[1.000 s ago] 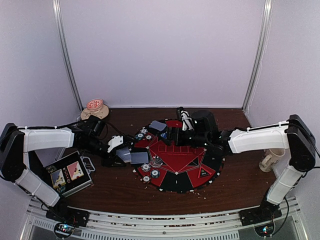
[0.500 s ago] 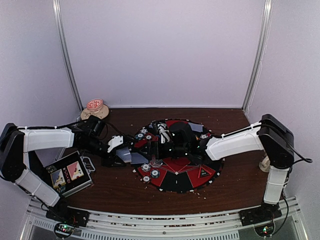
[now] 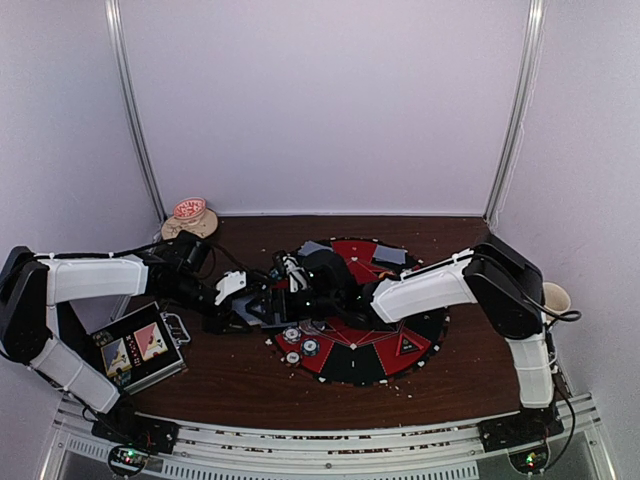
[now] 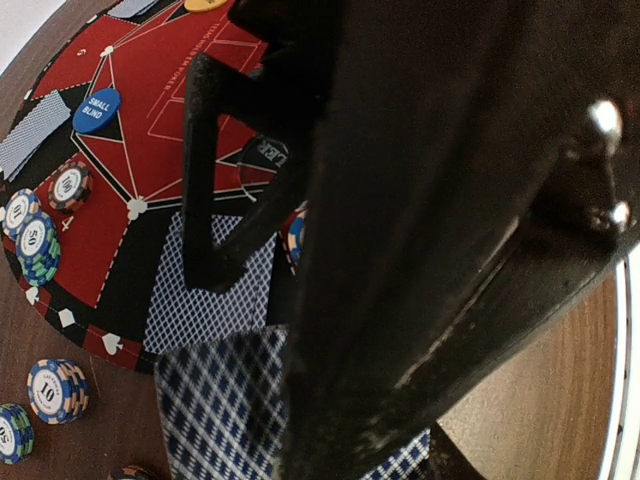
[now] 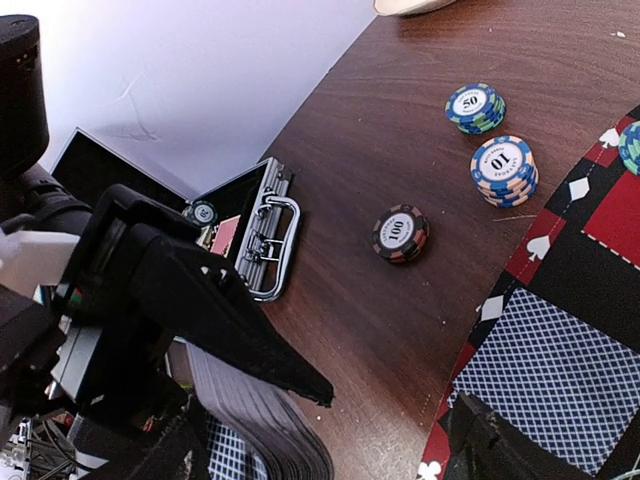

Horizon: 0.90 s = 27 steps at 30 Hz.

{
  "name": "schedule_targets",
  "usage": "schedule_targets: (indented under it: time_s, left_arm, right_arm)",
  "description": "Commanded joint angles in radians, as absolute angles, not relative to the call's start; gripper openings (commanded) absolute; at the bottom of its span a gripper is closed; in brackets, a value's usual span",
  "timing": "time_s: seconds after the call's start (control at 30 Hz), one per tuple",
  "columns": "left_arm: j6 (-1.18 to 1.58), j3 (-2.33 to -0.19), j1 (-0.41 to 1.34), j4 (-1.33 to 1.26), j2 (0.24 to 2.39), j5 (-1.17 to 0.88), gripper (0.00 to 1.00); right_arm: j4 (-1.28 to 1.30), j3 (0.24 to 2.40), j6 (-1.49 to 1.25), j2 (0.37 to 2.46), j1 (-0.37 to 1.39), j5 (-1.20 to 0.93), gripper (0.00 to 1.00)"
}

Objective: Distribute texas hold em gaming equipment
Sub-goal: Pick up the poker card from the face-down deck piles.

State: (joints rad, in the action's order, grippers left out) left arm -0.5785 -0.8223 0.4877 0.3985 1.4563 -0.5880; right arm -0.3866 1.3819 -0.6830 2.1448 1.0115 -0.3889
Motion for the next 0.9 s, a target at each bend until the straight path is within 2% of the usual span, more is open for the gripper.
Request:
schedule_targets:
  time_s: [0.0,0.23,0.53,0.87]
  left_arm:
    - [-0.592,-0.821,0.485,0.387,1.437,-0.612,0.45]
    - [-0.592,-0.821,0.486,0.387,1.436,-0.612,0.45]
    - [-0.593,-0.821,0.485,0.387,1.436,-0.610,0.45]
    - [-0.593,-0.820,0.486,0.387,1.437,-0.611,0.45]
  right_arm:
    - [-0.381,1.440,-0.695,2.183,1.017,-0.392,0.83]
    - [-0.351,1.476,-0.706,2.211,1.017,-0.373,0.74]
    - [-0.343,1.408,-0.694,2.168,0.997,-0.331,0.55]
    - [-0.351,1.344,-0.680,2.093,0.976,-0.319,0.44]
